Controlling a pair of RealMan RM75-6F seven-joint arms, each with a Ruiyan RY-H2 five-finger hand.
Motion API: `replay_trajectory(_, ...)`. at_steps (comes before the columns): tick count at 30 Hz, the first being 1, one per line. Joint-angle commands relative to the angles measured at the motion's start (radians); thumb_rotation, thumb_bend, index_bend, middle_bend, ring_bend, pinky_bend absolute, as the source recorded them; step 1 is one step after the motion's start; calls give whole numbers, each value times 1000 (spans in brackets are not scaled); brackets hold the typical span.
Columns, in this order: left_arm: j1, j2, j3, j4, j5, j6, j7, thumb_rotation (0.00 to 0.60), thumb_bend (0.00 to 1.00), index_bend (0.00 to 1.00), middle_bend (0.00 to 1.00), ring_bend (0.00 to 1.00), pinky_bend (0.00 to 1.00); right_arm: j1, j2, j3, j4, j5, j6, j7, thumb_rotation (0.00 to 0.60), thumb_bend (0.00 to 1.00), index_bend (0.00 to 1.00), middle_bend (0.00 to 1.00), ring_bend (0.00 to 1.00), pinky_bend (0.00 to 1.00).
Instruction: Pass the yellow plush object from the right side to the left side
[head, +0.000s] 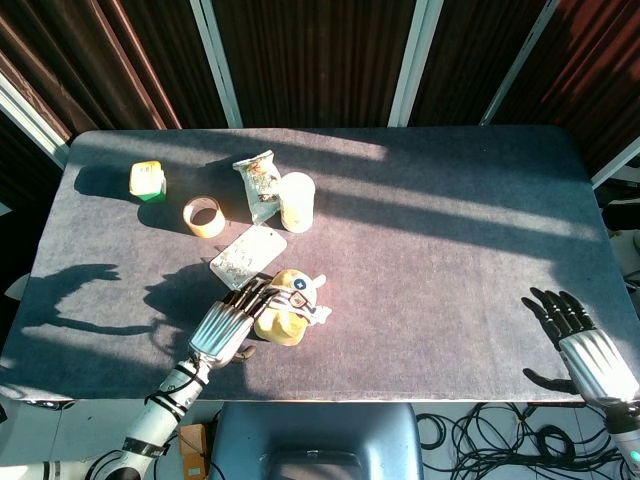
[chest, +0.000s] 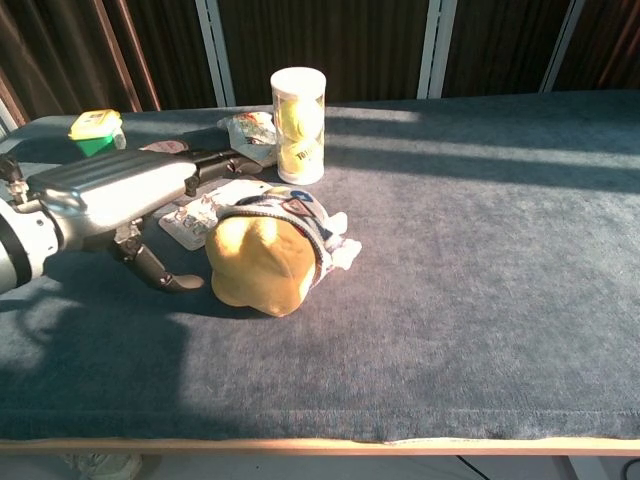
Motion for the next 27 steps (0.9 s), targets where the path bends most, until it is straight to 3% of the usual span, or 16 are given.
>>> replay_trajectory(1,-33,-49,0,34,-40,-1,26,600,211,0,0,0,237,0,1,2,0,-7,-4,1,600,0,0,0,0,4)
replay_trajectory(9,-92,-156,-7,159,-113,15,83,600,211,0,0,0,227,3,16,-4,6,-38,-21,33,600,0,0,0,0,4)
replay_trajectory(16,-109,-177,1,172,-165,18,67,600,211,0,14,10,214,0,16,2,4,-45,-26,38,600,0,0,0,0,6)
replay_trajectory(22,-112,-212,5,193,-121,4,-66,600,211,20,162,149,215,-5,15,8,-1,-43,-27,38,600,0,0,0,0,8)
replay_trajectory(27,-100,-295,23,277,-7,44,-204,600,206,209,402,373,337,-7,17,12,-4,-41,-31,45,600,0,0,0,0,14)
